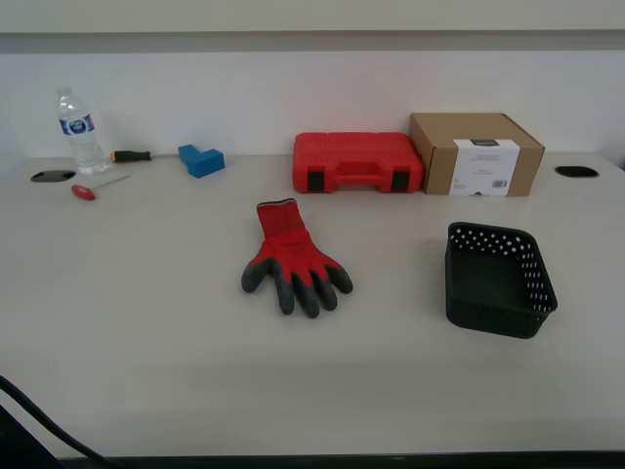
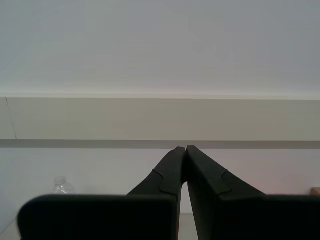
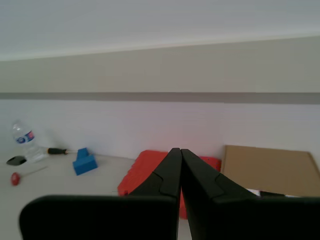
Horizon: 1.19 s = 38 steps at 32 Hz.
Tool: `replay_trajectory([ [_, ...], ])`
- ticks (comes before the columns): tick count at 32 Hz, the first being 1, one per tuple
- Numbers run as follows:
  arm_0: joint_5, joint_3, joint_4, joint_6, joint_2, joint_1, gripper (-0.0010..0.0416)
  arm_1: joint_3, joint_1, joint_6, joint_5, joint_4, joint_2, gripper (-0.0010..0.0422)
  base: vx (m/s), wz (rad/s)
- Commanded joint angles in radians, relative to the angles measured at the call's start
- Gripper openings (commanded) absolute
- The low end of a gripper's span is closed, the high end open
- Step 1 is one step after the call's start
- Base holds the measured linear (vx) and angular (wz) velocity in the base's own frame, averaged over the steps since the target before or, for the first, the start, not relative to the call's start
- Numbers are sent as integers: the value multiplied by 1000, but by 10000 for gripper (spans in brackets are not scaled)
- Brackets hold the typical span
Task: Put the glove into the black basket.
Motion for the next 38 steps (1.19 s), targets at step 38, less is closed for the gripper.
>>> replay_trajectory([
  [38,-50,1212,-965,-66,1279,647,39,0,0,0,-2,1,0,0,0,0],
])
